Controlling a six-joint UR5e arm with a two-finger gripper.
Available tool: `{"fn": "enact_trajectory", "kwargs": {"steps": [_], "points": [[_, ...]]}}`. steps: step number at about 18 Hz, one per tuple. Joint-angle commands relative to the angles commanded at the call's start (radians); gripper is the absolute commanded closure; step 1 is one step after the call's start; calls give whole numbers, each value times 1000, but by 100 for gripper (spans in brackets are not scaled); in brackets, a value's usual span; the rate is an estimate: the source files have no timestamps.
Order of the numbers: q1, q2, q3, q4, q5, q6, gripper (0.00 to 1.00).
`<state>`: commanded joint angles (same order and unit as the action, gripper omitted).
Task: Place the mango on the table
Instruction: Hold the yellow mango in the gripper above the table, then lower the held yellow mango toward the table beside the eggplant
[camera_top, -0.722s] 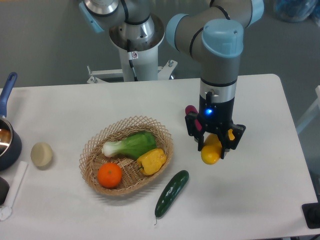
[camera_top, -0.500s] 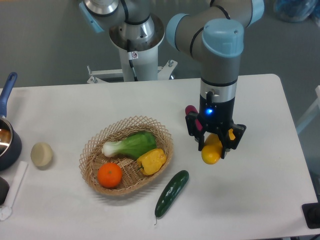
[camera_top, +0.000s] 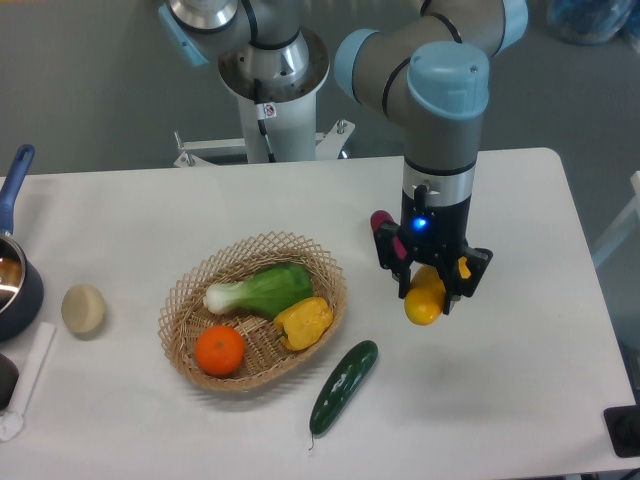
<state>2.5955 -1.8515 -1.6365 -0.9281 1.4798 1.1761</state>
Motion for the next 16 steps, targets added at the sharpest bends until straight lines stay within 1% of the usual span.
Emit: {"fn": "enact_trajectory", "kwargs": {"steps": [1, 5, 6, 8, 11, 16], "points": [[-2, -12, -14, 8, 32, 22, 48], [-2, -87, -3, 11, 73, 39, 48], [0, -109, -2, 20, 74, 24, 47], [14, -143, -6, 58, 71, -33, 47], [31, -179, -2, 67, 67, -122, 47], [41, -221, 12, 68, 65, -182, 47]]}}
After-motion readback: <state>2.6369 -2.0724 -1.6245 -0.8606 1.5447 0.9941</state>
